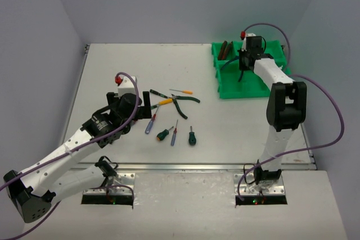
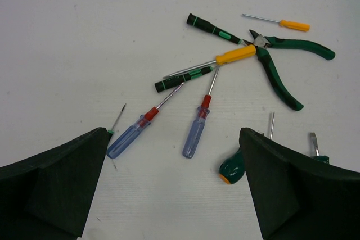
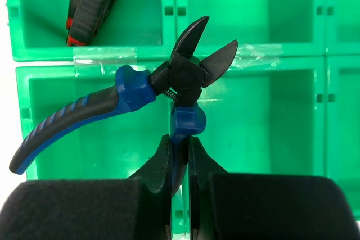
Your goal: Sort the tools into containers
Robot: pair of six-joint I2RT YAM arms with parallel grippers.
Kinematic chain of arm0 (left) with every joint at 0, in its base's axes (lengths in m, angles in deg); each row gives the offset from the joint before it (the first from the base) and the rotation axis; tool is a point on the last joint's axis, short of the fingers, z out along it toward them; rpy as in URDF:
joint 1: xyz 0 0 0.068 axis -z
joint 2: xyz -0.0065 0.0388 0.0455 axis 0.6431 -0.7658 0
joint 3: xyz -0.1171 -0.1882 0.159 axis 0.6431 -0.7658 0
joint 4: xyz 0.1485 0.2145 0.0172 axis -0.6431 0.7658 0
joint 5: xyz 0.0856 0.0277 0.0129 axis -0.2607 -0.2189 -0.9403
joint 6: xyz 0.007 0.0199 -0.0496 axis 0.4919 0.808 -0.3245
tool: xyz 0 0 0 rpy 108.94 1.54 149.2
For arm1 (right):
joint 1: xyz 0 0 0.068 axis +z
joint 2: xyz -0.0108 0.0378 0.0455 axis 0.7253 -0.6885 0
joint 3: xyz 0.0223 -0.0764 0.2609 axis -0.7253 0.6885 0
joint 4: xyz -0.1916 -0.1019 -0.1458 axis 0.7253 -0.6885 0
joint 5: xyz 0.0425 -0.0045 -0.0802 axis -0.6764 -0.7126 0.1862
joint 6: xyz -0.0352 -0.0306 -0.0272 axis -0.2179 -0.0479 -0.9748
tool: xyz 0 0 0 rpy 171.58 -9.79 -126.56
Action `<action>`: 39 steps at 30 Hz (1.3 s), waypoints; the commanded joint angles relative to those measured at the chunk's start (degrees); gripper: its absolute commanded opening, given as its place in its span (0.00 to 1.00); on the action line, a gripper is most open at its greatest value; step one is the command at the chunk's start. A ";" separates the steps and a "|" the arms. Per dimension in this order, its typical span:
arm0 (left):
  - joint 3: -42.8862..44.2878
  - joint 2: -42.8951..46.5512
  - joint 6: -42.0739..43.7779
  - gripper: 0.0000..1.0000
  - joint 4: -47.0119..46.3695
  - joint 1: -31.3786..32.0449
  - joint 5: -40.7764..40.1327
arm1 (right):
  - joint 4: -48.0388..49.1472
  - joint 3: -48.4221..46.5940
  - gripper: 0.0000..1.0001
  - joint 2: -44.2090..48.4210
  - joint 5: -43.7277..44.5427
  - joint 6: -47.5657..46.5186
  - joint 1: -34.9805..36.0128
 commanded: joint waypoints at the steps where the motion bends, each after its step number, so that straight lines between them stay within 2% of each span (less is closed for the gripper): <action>1: -0.21 -0.02 0.71 1.00 -2.43 -0.26 0.43 | 5.81 -0.59 0.00 4.18 1.01 -1.94 -0.16; 6: -0.30 0.24 0.71 1.00 -2.25 -0.26 0.04 | 6.31 0.46 0.01 3.96 -2.39 -1.28 -0.11; 15: -0.30 -0.07 0.71 1.00 -2.34 -0.21 0.29 | 7.08 4.93 0.15 5.76 -4.09 -1.35 -0.11; 18: -0.30 -0.10 0.78 1.00 -2.40 -0.26 0.36 | 6.78 5.15 0.31 5.56 -4.55 -0.64 -0.05; 20: -0.30 0.05 0.80 1.00 -2.43 -0.23 0.44 | 6.60 5.08 0.45 5.51 -4.78 -0.31 -0.11; 21: -0.30 -0.01 0.80 1.00 -2.43 -0.18 0.39 | 6.48 4.96 0.47 5.45 -5.13 -0.14 -0.11; 35: -0.37 -0.02 0.98 1.00 -2.69 -0.26 0.81 | 3.54 4.58 0.50 8.17 -9.96 2.94 0.91; 36: -0.30 -0.02 0.97 1.00 -2.67 -0.26 0.68 | 3.30 5.05 0.55 9.77 -10.72 3.51 1.82; 39: -0.21 -0.19 0.61 1.00 -2.25 -0.18 -0.33 | 0.86 7.21 0.85 13.73 -9.00 7.32 7.10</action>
